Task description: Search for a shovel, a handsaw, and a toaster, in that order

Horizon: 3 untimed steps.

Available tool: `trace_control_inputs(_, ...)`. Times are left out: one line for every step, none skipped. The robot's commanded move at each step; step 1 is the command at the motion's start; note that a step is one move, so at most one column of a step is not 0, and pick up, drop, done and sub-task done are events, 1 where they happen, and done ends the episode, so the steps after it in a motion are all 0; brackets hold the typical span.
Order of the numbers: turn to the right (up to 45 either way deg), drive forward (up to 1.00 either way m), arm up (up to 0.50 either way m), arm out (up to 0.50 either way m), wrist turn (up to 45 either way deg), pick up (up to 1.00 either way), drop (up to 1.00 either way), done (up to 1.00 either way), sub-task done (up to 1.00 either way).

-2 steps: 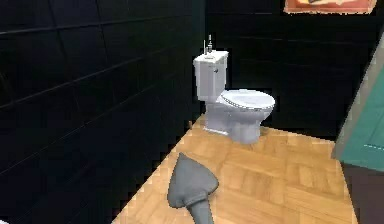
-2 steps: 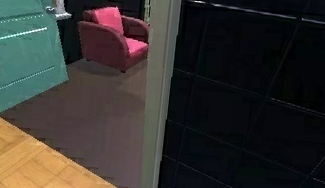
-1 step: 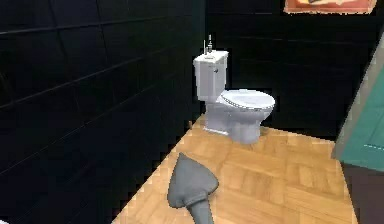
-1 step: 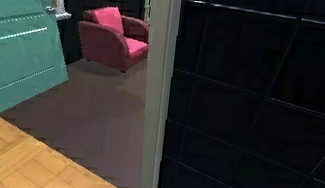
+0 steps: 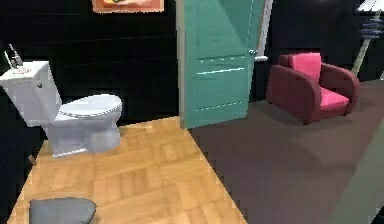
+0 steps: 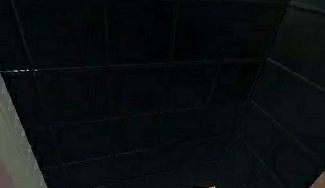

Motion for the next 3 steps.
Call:
trace_control_inputs(45.0,0.00,0.00,0.00,0.0,0.00,0.00,0.00,0.00)
trace_control_inputs(15.0,0.00,0.00,0.00,0.0,0.00,0.00,0.00,0.00)
trace_control_inputs(0.0,0.10,0.00,0.00,0.0,0.00,0.00,0.00,0.00)
